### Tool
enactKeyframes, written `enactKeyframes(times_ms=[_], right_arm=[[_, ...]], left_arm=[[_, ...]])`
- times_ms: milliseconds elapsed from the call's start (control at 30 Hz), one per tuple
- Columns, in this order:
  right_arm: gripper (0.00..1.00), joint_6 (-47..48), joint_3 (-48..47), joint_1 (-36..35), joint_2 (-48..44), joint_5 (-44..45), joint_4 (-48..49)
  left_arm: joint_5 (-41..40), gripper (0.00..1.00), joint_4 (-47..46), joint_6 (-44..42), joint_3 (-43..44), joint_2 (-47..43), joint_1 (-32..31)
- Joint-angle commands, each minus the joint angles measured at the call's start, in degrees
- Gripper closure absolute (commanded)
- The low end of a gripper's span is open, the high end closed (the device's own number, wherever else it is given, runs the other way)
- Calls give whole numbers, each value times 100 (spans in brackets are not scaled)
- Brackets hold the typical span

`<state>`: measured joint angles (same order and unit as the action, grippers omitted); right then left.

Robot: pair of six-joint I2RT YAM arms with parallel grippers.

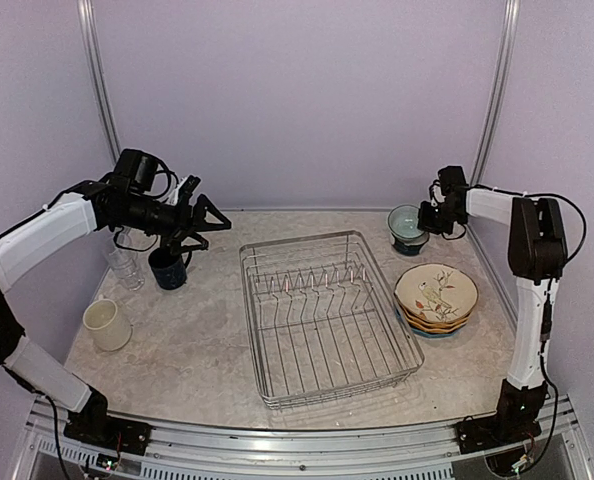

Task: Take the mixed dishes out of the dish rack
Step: Place the bowl in the bowl, then reset both arms

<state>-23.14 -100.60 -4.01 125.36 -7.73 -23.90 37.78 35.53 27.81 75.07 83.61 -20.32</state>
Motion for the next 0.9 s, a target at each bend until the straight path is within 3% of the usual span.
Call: enactKeyframes(times_ms=[0,267,367,467,533,700,867], right_arm=[[88,148,-175,-34,6,389,-175],[66,295,-197,-55,-250,545,-387],[49,467,-4,-149,-657,711,-441],[27,668,566,-291,-1378,1076,-238],[18,776,1030,-366,-1916,1136,-100],[7,956,2564,-590,-3548,1090,232],[0,1130,3981,-618,-5738,782,550]], left_arm=[[57,6,-19,-70,9,-193,4],[31,6,-37,-86,-10,-168,5],[-207,6,-141,-92,-75,-260,16],[-444,4,-586,-96,-413,-690,64],[-643,3,-862,-128,-630,-1049,140],[-1657,1,-1262,-416,-1031,-1966,203],[-2682,1,-1049,-418,-695,-2907,130]])
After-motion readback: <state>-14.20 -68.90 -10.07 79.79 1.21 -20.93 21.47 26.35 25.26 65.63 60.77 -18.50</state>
